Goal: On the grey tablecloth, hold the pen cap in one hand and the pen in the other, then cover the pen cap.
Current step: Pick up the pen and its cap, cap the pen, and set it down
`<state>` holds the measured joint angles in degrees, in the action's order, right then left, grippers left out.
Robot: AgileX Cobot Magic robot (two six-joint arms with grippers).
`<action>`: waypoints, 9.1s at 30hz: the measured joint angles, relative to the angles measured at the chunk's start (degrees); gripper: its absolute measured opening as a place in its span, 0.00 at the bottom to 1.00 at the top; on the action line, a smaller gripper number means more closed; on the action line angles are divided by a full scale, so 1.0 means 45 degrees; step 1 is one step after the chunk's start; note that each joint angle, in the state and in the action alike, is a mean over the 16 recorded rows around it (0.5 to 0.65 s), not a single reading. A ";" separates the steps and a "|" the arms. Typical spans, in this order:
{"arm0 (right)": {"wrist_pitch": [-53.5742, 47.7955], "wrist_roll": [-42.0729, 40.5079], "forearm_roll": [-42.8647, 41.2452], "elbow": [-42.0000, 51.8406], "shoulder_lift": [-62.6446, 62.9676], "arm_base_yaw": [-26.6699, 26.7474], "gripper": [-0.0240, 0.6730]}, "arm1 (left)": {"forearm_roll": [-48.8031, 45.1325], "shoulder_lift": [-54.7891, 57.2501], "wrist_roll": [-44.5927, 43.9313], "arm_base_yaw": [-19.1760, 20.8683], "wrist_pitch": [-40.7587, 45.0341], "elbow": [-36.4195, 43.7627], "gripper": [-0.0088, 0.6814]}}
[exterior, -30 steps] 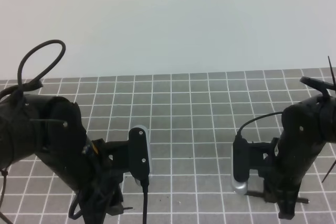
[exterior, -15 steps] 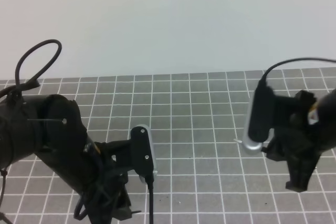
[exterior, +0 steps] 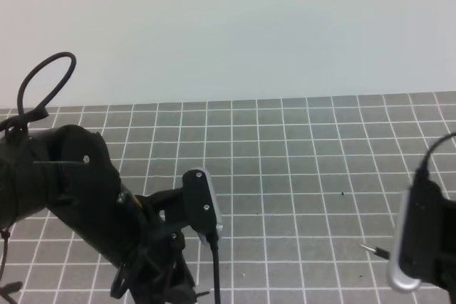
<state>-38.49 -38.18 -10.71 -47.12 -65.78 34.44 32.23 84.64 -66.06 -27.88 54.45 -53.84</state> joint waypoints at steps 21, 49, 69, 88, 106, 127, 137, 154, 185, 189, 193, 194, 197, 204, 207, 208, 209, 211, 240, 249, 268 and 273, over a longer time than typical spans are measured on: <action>0.2477 0.1523 -0.8462 0.0835 0.0421 0.0136 0.15 | 0.0903 0.0110 0.2117 0.0001 0.1047 -0.0889 0.13; 0.0726 0.9393 -1.6948 0.0862 -0.1813 0.5139 0.15 | -0.0341 0.1658 0.3044 0.0000 0.3373 -0.5220 0.13; 0.0626 1.0448 -1.9102 0.0862 -0.2186 0.6210 0.14 | 0.0484 0.1658 0.3030 0.0000 0.3375 -0.5360 0.13; 0.1206 1.0136 -1.9380 0.0862 -0.2186 0.6210 0.14 | 0.1144 0.1667 0.3193 -0.0132 0.3375 -0.5372 0.13; 0.0900 1.0136 -1.9165 0.0862 -0.2186 0.6210 0.14 | 0.0007 0.1658 0.3964 -0.0861 0.3375 -0.5372 0.13; 0.1488 0.9714 -1.7604 0.0862 -0.2186 0.6210 0.14 | 0.0436 0.1684 0.4164 -0.0857 0.3387 -0.5381 0.13; 0.1956 0.8732 -1.7608 0.0862 -0.2175 0.6210 0.14 | 0.0971 0.1720 0.4180 -0.0864 0.3475 -0.5391 0.12; 0.2606 0.8985 -1.8422 0.0883 -0.2173 0.6205 0.14 | 0.1501 0.1894 0.4237 -0.1041 0.3611 -0.5728 0.12; 0.3165 1.1498 -1.8926 0.0961 -0.2190 0.6419 0.14 | 0.1069 0.2783 0.3928 -0.1163 0.4411 -0.6947 0.12; 0.3097 1.2015 -1.8945 0.0975 -0.2202 0.6477 0.14 | 0.1092 0.2911 0.3941 -0.1163 0.4384 -0.6961 0.12; 0.3024 1.2507 -1.8958 0.0988 -0.2214 0.6534 0.14 | 0.1063 0.3021 0.3973 -0.1163 0.4354 -0.6973 0.12; 0.3009 1.2628 -1.8958 0.0991 -0.2217 0.6545 0.14 | 0.1034 0.3040 0.3984 -0.1164 0.4344 -0.6975 0.12; 0.2980 1.2929 -1.8958 0.0996 -0.2226 0.6563 0.14 | 0.0922 0.3075 0.4009 -0.1172 0.4306 -0.6981 0.12; 0.2990 1.3064 -1.9028 0.1146 -0.2226 0.6595 0.14 | 0.0673 0.3107 0.4024 -0.1203 0.4217 -0.6988 0.12; 0.3006 1.3150 -1.9084 0.1335 -0.2212 0.6610 0.14 | 0.0581 0.3131 0.4029 -0.1226 0.4179 -0.6990 0.12; 0.3011 1.3207 -1.9102 0.1401 -0.2207 0.6616 0.14 | 0.0563 0.3139 0.4032 -0.1234 0.4167 -0.6990 0.12; 0.3014 1.3280 -1.9127 0.1468 -0.2202 0.6619 0.14 | 0.0554 0.3148 0.4035 -0.1242 0.4155 -0.6991 0.12; 0.3005 1.3467 -1.9199 0.1601 -0.2193 0.6626 0.14 | 0.0560 0.3164 0.4037 -0.1254 0.4129 -0.6992 0.12; 0.3197 1.5631 -1.9612 0.1727 -0.2170 0.6692 0.14 | 0.1020 0.3096 0.3512 -0.1248 0.3749 -0.7018 0.20; 0.3166 1.7113 -1.9118 0.2194 -0.2169 0.6775 0.13 | 0.0675 0.2503 0.3742 -0.1274 0.3340 -0.7061 0.31; 0.0669 3.0297 -1.4457 0.2737 -0.0976 0.6250 0.14 | -0.0911 0.0872 0.6436 -0.1249 0.3038 -0.7031 0.03; 0.0775 2.9094 -1.2448 0.2372 -0.0563 0.5697 0.14 | -0.0949 0.0507 0.6874 -0.1242 0.2562 -0.6990 0.01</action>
<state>-35.01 92.74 -66.73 -36.45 -68.32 60.08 27.96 86.92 -35.13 -33.47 65.98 -85.30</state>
